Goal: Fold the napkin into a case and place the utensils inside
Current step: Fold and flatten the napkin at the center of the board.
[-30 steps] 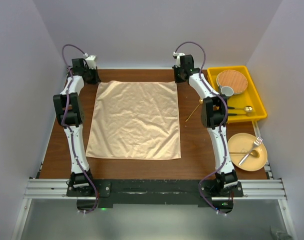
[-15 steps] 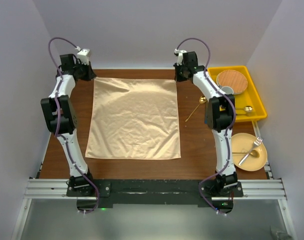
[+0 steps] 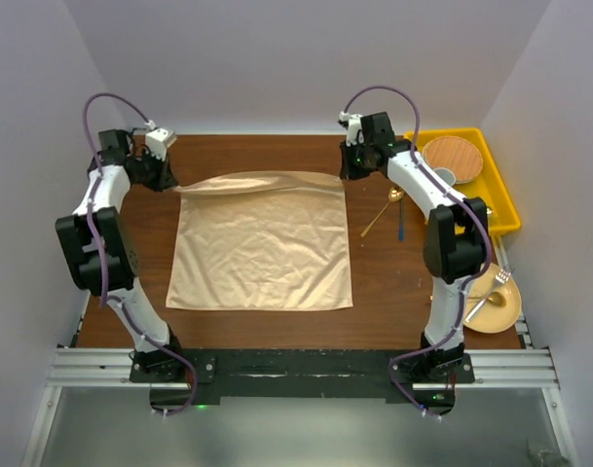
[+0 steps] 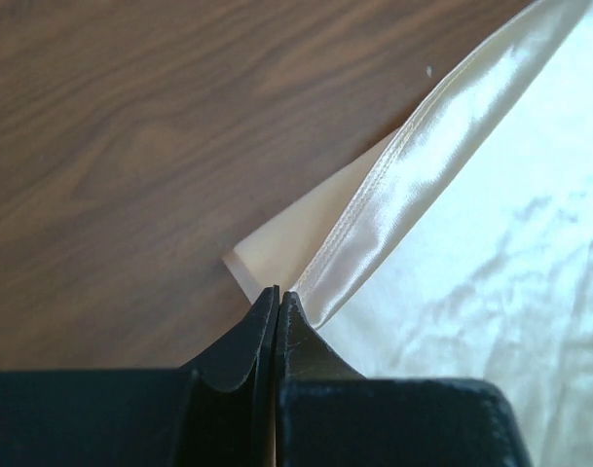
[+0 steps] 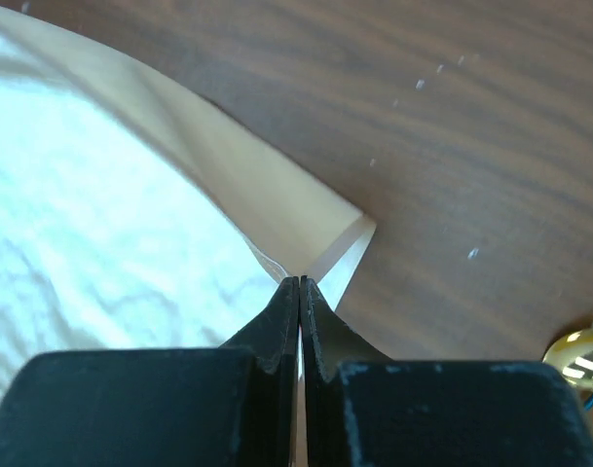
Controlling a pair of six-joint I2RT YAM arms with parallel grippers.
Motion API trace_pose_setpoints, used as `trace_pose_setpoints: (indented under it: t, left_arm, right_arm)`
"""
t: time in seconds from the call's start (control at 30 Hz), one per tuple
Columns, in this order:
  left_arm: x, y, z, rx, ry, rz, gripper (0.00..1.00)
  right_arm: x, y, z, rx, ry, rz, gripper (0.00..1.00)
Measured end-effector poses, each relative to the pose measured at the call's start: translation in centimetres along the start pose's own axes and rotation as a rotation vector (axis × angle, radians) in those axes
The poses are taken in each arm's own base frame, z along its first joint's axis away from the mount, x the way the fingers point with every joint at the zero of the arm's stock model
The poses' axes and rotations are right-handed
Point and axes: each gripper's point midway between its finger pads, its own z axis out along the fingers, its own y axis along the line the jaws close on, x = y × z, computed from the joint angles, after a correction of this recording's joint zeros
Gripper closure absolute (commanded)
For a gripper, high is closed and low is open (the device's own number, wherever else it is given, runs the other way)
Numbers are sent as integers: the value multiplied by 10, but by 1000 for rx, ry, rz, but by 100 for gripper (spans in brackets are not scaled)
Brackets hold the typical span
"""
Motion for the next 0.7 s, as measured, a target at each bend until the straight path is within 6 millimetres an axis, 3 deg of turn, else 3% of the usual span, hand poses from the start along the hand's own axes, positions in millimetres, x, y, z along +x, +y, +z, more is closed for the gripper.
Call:
trace_pose_setpoints:
  t: [0.2,0.33,0.57,0.7]
  left_arm:
    - [27,-29,-46,30,63,119,100]
    - [68,-64,-65,93,143,188,100]
    - [140,-107,-90,182,287,216,100]
    - [157,-116,-94,187,315,214,100]
  right_arm:
    - [46,14,-36,-37,79,-36,100]
    - [79,19,-57,-68,138,-80,100]
    - [136,33,-77,-133,243,-146,100]
    - [146,45,-74,-164,264,-170,67]
